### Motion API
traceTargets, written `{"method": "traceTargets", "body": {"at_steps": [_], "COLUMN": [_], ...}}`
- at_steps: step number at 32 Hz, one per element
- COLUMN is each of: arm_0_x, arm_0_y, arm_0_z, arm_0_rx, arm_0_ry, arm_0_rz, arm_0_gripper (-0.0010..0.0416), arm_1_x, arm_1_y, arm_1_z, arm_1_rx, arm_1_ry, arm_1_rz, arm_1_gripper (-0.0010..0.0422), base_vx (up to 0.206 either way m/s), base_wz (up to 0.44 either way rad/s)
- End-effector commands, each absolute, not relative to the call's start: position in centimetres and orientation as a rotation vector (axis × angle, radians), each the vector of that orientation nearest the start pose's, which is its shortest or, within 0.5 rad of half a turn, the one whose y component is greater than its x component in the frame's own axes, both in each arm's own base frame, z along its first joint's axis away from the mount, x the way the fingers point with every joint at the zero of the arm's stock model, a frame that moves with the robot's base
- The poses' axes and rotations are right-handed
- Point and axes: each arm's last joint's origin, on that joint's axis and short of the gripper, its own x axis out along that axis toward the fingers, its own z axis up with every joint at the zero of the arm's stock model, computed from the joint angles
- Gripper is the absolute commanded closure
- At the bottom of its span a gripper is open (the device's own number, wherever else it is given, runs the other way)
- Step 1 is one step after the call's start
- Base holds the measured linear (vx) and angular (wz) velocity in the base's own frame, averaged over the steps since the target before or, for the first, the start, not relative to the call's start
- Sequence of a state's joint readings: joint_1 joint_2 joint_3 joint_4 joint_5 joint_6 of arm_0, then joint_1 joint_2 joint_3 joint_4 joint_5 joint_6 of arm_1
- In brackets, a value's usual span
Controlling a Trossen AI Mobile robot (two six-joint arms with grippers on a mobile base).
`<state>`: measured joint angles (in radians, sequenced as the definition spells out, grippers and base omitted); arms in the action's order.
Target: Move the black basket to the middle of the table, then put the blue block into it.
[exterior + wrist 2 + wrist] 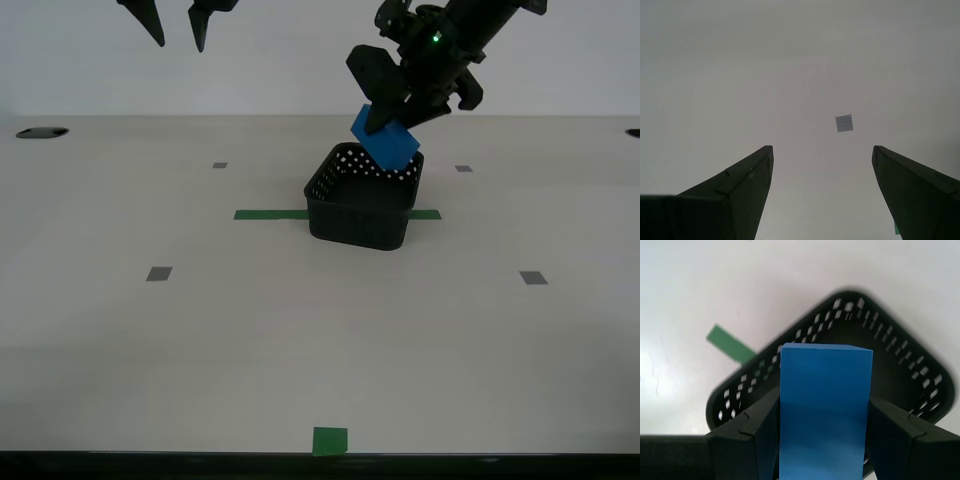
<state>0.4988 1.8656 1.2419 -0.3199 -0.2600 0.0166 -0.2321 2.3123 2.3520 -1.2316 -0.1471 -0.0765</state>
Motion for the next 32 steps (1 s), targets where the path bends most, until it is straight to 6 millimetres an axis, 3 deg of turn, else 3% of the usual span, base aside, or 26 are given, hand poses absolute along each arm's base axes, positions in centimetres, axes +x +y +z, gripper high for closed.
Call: {"method": "traceTargets", "body": {"at_steps": [1,2,3,5,6,7,8,13,17,22,32], "arm_0_x": [33.8,33.9,34.0,34.0,34.0,34.0,34.0,34.0,34.1,34.6,34.6], "arm_0_y": [19.3,19.4,19.4,19.4,19.4,19.4,19.4,19.4,19.3,18.9,18.9], "arm_0_z": [18.9,19.0,19.1,19.1,19.1,19.1,19.1,19.1,19.1,19.2,19.3], "arm_0_rx": [-0.098,-0.096,-0.094,-0.095,-0.094,-0.094,-0.095,-0.095,-0.097,-0.216,-0.213], "arm_0_ry": [0.921,0.905,0.894,0.895,0.895,0.895,0.896,0.895,0.886,0.821,0.812], "arm_0_rz": [0.697,0.699,0.701,0.700,0.701,0.701,0.700,0.701,0.691,0.526,0.527], "arm_0_gripper": [0.0391,0.0361,0.0300,0.0264,0.0207,0.0195,0.0140,0.0043,0.0014,0.0024,0.0050], "arm_1_x": [46.4,46.5,46.4,46.3,46.2,46.1,46.0,46.1,46.2,46.3,46.5], "arm_1_y": [-10.5,-10.5,-10.5,-10.5,-10.5,-10.4,-10.4,-10.4,-10.4,-10.5,-10.5], "arm_1_z": [27.7,27.3,25.6,24.4,23.0,22.7,21.9,21.4,21.4,21.4,21.5], "arm_1_rx": [0.158,0.156,0.163,0.169,0.175,0.177,0.181,0.179,0.177,0.176,0.171], "arm_1_ry": [1.176,1.184,1.234,1.260,1.294,1.299,1.321,1.315,1.298,1.292,1.268], "arm_1_rz": [-0.025,-0.023,-0.018,-0.016,-0.014,-0.014,-0.012,-0.012,-0.014,-0.015,-0.016], "arm_1_gripper": [0.0144,0.0144,0.0144,0.0144,0.0144,0.0144,0.0144,0.0144,0.0144,0.0144,0.0144], "base_vx": [0.000,0.000,0.000,0.000,0.000,0.000,0.000,0.000,0.000,0.000,0.000], "base_wz": [0.000,0.000,0.000,0.000,0.000,0.000,0.000,0.000,0.000,0.000,0.000]}}
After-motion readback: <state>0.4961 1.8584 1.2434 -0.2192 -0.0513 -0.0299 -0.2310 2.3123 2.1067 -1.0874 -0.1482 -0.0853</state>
